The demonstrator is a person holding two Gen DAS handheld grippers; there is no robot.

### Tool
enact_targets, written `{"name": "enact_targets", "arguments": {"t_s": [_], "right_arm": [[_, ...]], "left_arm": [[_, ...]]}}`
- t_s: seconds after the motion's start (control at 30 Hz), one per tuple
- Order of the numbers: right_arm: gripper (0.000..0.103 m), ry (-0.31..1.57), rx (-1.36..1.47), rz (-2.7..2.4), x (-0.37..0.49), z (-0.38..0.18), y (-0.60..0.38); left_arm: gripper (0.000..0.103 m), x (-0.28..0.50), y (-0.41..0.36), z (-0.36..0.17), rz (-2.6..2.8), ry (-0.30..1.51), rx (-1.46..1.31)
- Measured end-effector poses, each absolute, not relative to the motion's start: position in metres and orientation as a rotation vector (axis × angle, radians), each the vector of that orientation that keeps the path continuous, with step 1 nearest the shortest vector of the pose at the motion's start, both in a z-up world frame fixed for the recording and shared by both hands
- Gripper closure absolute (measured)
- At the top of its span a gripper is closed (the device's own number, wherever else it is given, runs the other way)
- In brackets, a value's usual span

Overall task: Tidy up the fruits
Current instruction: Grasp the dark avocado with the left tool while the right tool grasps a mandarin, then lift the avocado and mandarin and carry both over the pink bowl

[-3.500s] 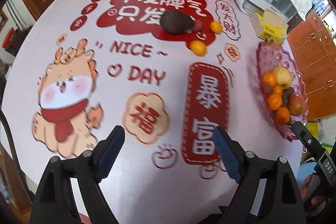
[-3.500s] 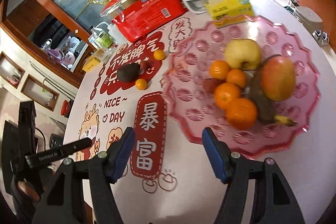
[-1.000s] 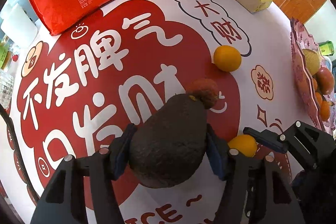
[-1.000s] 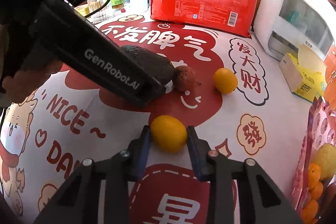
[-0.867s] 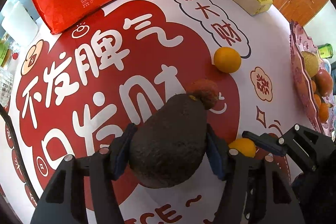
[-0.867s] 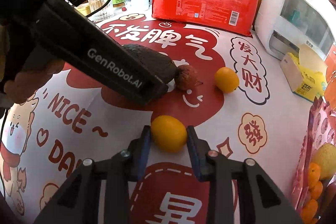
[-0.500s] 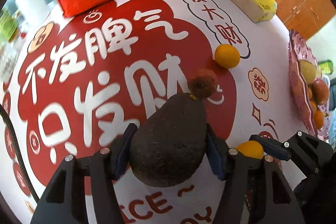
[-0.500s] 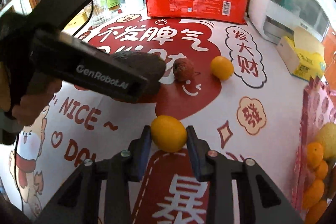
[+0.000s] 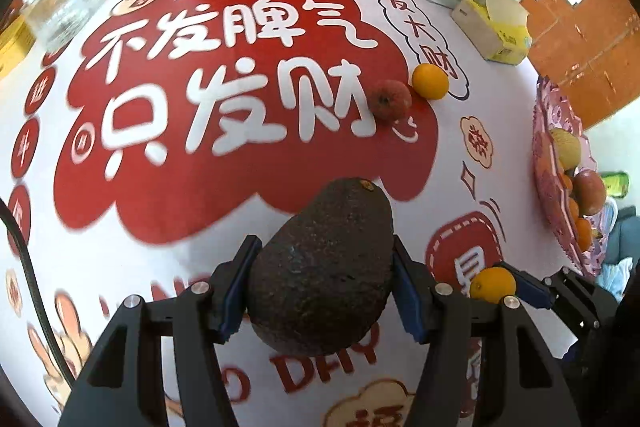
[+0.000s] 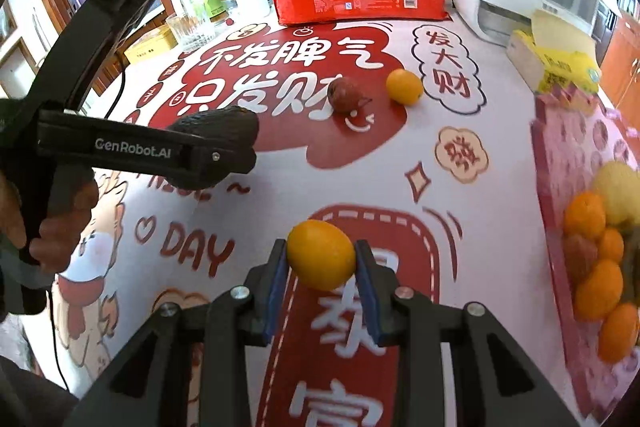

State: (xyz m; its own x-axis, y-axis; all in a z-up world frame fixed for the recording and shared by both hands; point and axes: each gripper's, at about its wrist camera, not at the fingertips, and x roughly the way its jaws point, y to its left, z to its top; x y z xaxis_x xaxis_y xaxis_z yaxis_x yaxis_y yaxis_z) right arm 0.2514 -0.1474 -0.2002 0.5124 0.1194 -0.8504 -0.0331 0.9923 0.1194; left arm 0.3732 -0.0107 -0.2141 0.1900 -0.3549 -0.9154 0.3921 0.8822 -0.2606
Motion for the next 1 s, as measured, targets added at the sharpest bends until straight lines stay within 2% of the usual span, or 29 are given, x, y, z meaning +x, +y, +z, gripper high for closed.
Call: {"name": "enact_targets", "arguments": {"t_s": [0.53,1.0], "right_arm": [[0.070,1.002,0.139,0.131,0.168,-0.172,-0.156],[0.070,0.966,0.147,0.167,0.106,-0.146,-0.223]], "left_arm": [[0.043,0.277,-0.012,-0.179,-0.496,1.203,-0.086],[0.043,0.201,-0.053,-0.146,-0.443,1.132,-0.194]]}}
